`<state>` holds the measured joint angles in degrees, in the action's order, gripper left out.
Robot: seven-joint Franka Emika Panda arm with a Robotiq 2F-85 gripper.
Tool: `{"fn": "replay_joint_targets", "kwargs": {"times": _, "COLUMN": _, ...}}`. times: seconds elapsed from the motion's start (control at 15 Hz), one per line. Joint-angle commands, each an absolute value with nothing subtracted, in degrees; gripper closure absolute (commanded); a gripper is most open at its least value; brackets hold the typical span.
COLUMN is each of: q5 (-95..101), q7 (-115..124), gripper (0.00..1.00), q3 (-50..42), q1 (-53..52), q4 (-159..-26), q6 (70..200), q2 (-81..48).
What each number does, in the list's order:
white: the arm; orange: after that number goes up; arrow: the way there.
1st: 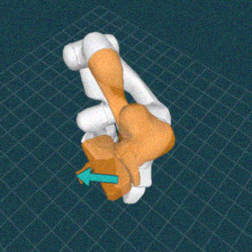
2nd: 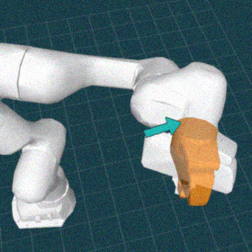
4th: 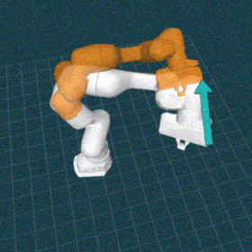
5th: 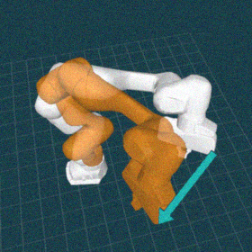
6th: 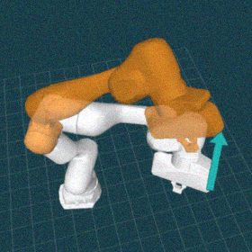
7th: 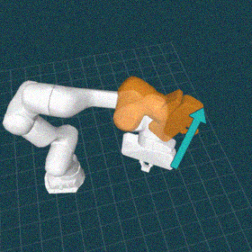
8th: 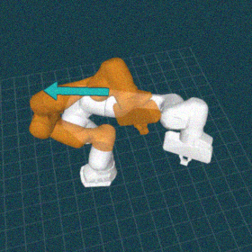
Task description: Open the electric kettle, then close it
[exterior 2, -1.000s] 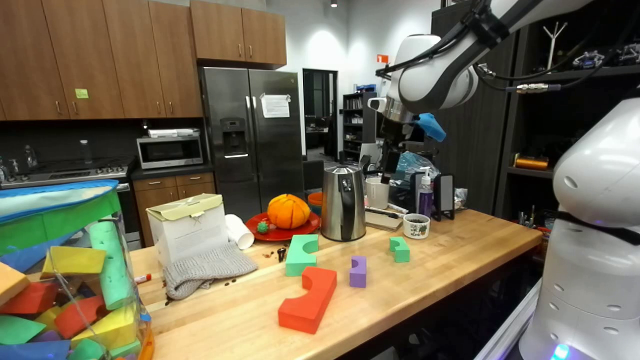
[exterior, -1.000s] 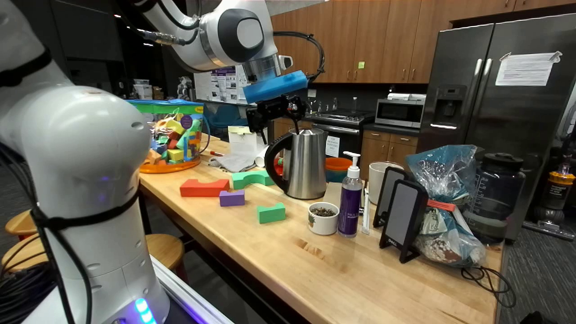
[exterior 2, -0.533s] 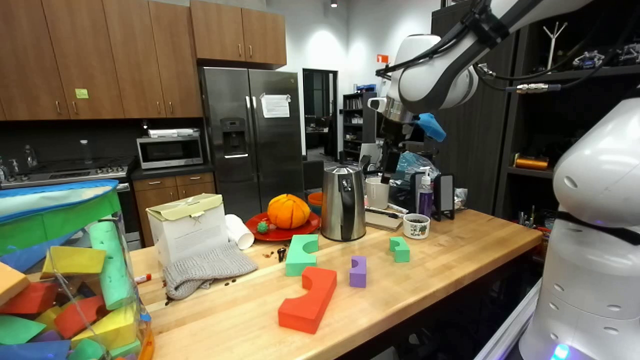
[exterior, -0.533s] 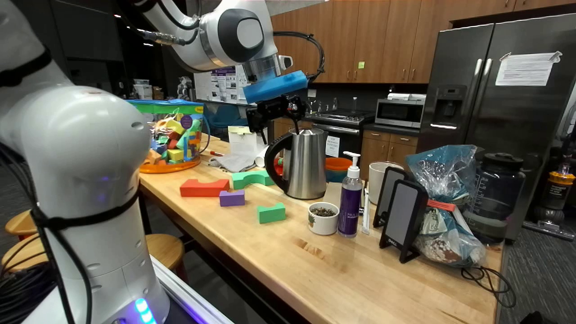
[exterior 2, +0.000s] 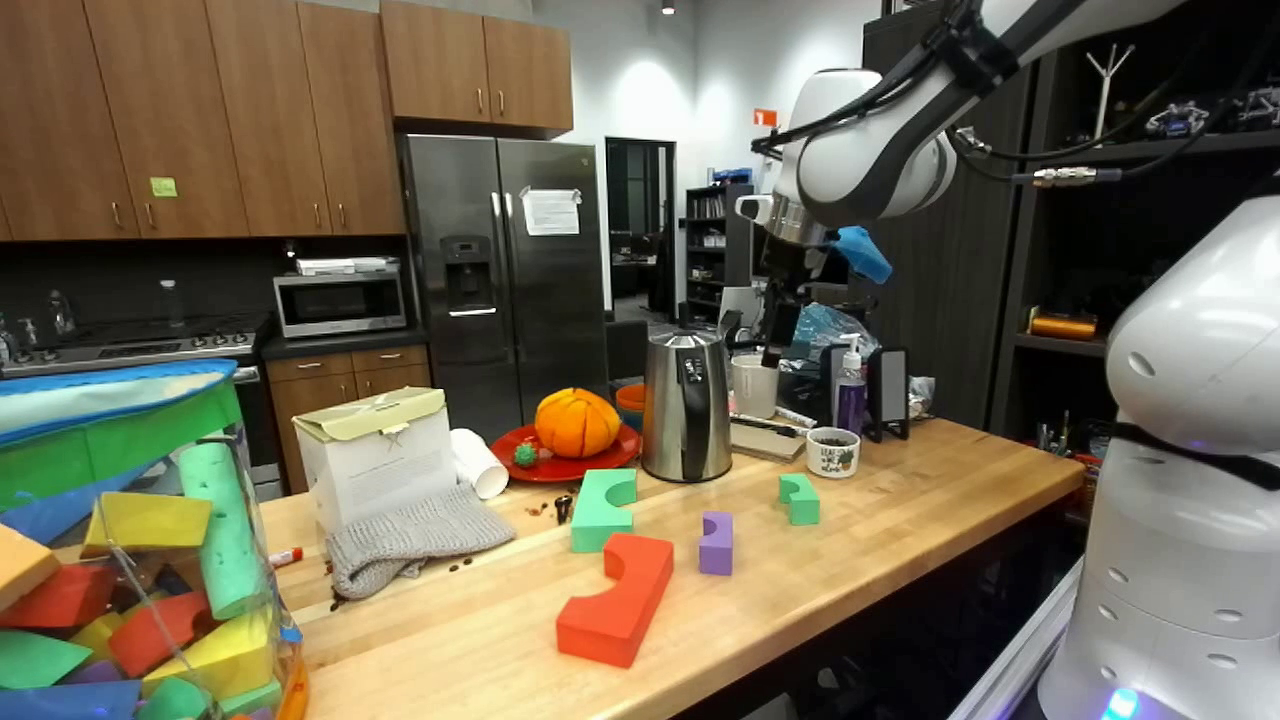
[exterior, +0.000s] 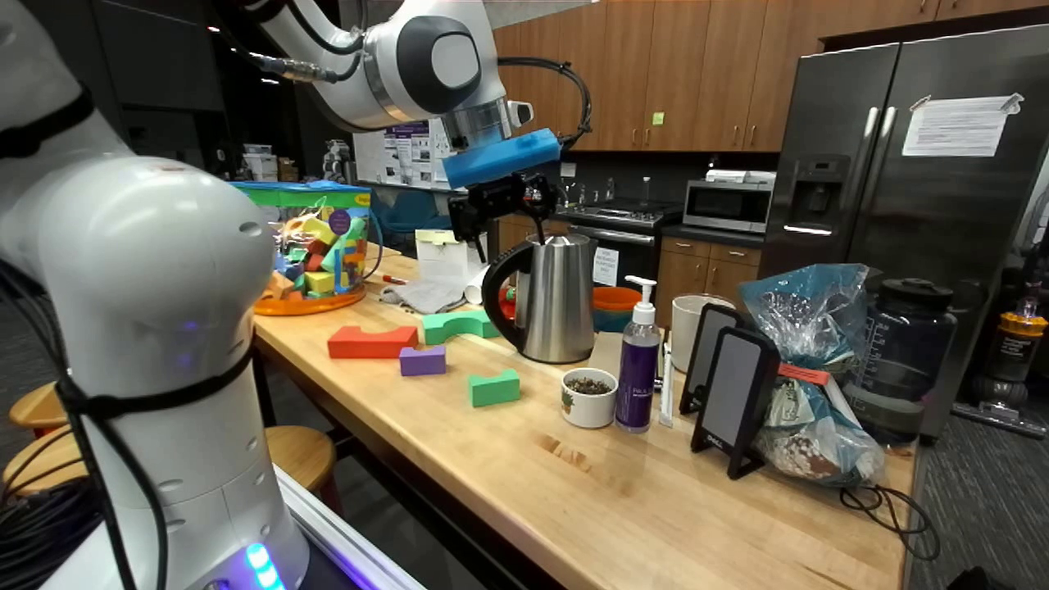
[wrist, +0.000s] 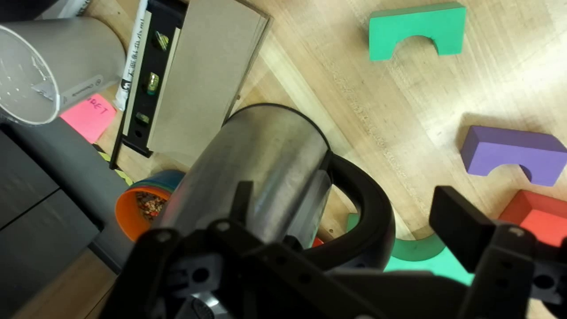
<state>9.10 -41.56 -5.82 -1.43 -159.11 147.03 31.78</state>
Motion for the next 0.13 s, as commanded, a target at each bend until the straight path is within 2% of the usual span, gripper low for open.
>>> {"fn": "replay_joint_targets", "kwargs": {"times": 0.0, "q5": 9.84, "q7": -41.0, "gripper": 0.0, "q3": -6.6, "q1": -2.18, "q4": -159.0, "q6": 146.76, "q2": 31.87}}
{"fn": "replay_joint_targets", "kwargs": {"times": 0.07, "q5": 9.84, "q7": -41.0, "gripper": 0.0, "q3": -6.6, "q1": -2.18, "q4": -159.0, "q6": 146.76, "q2": 31.87}}
